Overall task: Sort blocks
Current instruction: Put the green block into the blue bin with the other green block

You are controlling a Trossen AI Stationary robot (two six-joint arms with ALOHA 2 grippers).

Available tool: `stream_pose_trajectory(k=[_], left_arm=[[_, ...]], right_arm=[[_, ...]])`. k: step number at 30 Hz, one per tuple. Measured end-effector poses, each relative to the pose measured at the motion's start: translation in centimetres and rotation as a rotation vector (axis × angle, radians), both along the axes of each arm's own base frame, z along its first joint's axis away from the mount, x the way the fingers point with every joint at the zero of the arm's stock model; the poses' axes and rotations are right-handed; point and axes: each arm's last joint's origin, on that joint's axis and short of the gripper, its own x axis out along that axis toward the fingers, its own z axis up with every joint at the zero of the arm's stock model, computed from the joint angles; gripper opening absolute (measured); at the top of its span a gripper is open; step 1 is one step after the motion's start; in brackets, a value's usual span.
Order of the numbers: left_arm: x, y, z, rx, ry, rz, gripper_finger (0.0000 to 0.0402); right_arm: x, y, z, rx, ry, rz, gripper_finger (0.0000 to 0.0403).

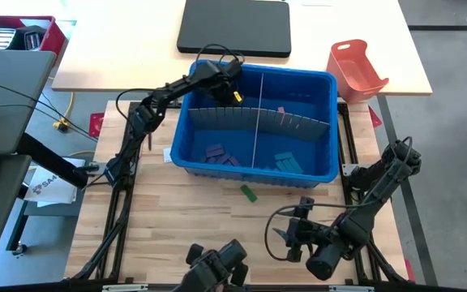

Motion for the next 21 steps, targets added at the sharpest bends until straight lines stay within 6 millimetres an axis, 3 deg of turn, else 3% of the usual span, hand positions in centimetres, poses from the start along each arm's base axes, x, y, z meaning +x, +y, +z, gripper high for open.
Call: stream_pose_trajectory(k=[12,17,21], left_arm=[[0.2,0.0,-0.6,-0.030,-0.003,-0.012,0.0127],[0.0,0.2,-0.6,-0.075,-0.041,-0.023,0.0168],[-0.5,0.2,1.0,-0.055,-0.068,-0.035,0.0205]], right_arm=[[-0.5,0.5,0.0,0.011,-0.020,0.000,0.0215],[-0.5,0.5,0.0,0.010,-0.022,-0.001,0.0215],[-0.4,0.6,0.1,0.025,-0.033,-0.004,0.0215]])
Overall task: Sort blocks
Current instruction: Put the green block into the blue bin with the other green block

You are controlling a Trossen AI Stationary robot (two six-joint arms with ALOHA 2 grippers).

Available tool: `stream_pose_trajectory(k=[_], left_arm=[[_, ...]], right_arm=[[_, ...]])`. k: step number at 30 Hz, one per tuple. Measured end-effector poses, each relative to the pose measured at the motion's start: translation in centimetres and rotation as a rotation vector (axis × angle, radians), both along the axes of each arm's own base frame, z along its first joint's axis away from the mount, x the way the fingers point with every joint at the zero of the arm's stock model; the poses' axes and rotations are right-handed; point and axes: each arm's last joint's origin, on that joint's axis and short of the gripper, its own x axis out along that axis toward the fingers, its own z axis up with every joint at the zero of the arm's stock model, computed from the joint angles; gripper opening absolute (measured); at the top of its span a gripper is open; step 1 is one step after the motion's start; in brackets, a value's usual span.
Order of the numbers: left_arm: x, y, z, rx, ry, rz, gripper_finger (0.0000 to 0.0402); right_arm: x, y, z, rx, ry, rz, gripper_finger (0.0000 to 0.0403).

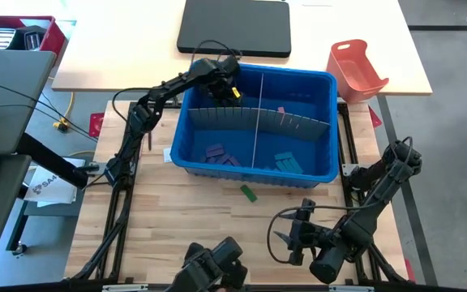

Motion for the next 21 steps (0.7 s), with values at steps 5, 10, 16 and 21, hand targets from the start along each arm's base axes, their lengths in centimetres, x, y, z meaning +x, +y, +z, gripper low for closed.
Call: stream_pose_trajectory(k=[5,10,16,21], left_arm=[[-1.6,-1.3,5.5,0.103,-0.073,-0.097,0.0219],[-4.2,-5.1,13.1,0.285,-0.141,-0.255,0.0218],[-8.1,-13.4,21.1,0.481,-0.202,-0.436,0.0218],[-11.5,-20.7,25.1,0.606,-0.251,-0.515,0.0218]], right_arm=[[0.2,0.1,-0.5,-0.016,-0.014,-0.024,0.0215],[1.0,0.7,-2.0,-0.035,0.057,0.001,0.0215],[2.0,2.1,-4.7,-0.020,0.154,0.085,0.0215],[1.9,2.5,-9.8,0.149,0.100,0.191,0.0215]])
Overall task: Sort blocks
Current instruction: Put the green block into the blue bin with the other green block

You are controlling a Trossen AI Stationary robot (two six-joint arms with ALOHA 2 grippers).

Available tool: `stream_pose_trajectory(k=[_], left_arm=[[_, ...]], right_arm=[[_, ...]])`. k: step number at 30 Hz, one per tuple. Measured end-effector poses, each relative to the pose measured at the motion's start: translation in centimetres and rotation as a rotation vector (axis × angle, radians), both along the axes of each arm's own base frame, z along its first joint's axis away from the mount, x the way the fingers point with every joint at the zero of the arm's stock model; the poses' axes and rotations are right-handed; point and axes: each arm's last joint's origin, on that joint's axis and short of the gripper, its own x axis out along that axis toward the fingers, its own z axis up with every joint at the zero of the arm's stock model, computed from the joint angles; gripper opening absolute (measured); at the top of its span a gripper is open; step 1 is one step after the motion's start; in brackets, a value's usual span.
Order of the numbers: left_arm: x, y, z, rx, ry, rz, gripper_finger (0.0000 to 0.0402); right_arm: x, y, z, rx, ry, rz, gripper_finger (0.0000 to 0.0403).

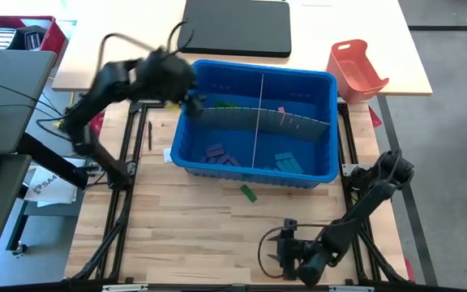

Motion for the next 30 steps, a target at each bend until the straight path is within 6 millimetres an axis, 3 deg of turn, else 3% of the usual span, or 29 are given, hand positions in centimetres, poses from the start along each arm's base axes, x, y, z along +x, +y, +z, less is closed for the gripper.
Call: stream_pose_trajectory(k=[4,9,15,21,30], left_arm=[[-2.5,-5.0,0.8,0.030,-0.054,-0.037,0.0218],[-4.8,-10.0,-1.0,0.061,-0.065,-0.041,0.0218],[-6.3,-14.0,-5.5,0.068,-0.075,0.015,0.0218],[-6.2,-17.0,-9.7,0.040,-0.084,0.032,0.0218],[-5.9,-19.4,-12.7,-0.021,-0.143,0.019,0.0218]], right_arm=[[-1.2,-1.9,-4.8,0.106,-0.086,-0.087,0.0215],[0.0,-4.6,-8.3,0.064,-0.161,-0.240,0.0215],[3.6,-7.5,-9.9,-0.095,-0.173,-0.430,0.0215],[5.6,-10.9,-10.4,-0.094,-0.166,-0.574,0.0215],[6.8,-13.5,-10.8,-0.070,-0.024,-0.510,0.0215]])
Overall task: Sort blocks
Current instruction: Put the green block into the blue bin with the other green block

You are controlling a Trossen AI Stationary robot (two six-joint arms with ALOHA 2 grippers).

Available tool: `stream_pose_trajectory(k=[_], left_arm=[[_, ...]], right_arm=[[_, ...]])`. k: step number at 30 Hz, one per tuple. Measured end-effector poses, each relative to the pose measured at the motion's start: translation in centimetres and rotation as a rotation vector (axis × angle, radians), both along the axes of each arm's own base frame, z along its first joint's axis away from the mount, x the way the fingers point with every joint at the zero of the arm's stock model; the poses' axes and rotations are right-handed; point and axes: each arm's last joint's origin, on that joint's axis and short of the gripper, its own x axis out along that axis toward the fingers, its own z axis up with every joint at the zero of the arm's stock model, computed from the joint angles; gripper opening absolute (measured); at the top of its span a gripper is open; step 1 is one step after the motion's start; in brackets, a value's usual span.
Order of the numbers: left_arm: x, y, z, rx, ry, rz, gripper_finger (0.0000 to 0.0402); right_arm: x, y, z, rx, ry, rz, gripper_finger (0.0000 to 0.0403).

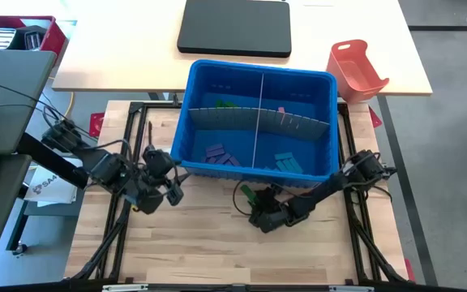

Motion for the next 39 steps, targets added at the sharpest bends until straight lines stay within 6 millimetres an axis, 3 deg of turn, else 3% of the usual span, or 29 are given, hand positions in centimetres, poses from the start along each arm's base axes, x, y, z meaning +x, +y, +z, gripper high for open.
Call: stream_pose_trajectory(k=[4,9,11,14,17,22,28,34,39], left_arm=[[-0.2,-1.0,-0.7,-0.033,-0.027,-0.009,0.0218],[-0.5,-3.1,-2.0,-0.032,-0.102,-0.053,0.0218],[-0.8,-4.2,-2.8,-0.011,-0.139,-0.093,0.0218],[-1.3,-6.1,-4.7,0.027,-0.199,-0.163,0.0218],[-1.7,-7.8,-7.0,0.049,-0.257,-0.242,0.0218],[-1.3,-10.3,-10.4,0.124,-0.384,-0.400,0.0218],[1.0,-12.9,-12.1,0.293,-0.552,-0.696,0.0218],[3.9,-13.4,-13.2,0.326,-0.617,-0.821,0.0220],[6.0,-12.6,-13.3,0.339,-0.602,-0.770,0.0242]], right_arm=[[0.1,-0.4,0.0,0.022,0.019,0.003,0.0200],[0.2,-0.3,0.0,0.050,0.029,0.021,0.0113],[0.2,-0.3,0.0,0.054,0.032,0.026,0.0099],[-0.3,0.9,0.2,0.046,0.034,0.066,0.0099],[-1.1,3.6,1.2,0.072,0.035,0.169,0.0099],[-1.3,9.3,6.4,0.065,-0.076,0.408,0.0099],[0.0,13.9,14.3,-0.034,-0.184,0.620,0.0099],[0.4,14.6,20.3,-0.160,-0.125,0.633,0.0099],[0.4,14.7,22.2,-0.172,-0.110,0.671,0.0099]])
